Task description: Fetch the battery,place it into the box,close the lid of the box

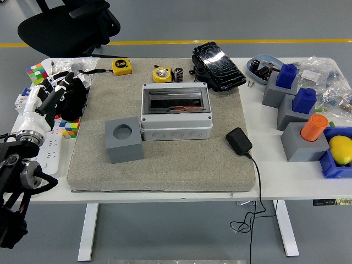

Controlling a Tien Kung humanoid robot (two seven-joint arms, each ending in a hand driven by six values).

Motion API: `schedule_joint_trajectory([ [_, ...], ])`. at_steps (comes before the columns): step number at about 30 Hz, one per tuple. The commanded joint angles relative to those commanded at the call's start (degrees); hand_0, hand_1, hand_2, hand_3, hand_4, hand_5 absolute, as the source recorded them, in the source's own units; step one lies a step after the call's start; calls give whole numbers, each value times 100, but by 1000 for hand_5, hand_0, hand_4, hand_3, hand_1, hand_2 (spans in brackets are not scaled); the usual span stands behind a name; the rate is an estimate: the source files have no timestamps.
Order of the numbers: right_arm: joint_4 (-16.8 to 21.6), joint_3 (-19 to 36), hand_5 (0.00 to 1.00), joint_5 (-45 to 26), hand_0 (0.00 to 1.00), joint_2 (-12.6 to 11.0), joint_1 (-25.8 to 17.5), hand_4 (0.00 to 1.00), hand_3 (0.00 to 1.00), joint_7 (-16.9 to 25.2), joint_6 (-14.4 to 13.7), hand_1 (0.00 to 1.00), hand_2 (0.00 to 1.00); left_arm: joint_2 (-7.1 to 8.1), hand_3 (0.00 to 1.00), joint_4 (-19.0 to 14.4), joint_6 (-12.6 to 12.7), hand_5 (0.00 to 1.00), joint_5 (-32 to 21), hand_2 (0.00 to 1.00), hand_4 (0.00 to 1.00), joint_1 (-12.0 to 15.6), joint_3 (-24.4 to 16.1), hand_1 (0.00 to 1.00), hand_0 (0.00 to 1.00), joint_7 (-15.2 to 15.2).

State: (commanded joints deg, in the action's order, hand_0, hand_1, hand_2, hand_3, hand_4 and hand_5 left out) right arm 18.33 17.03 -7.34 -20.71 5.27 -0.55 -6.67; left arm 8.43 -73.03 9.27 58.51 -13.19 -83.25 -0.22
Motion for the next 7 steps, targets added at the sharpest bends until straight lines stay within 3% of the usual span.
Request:
schedule_joint_trajectory([
  [7,-2,8,499,-5,567,1,4,932,550,-7,1,627,654,-1,671,0,-19,450,10,725,963,-10,24,700,677,38],
])
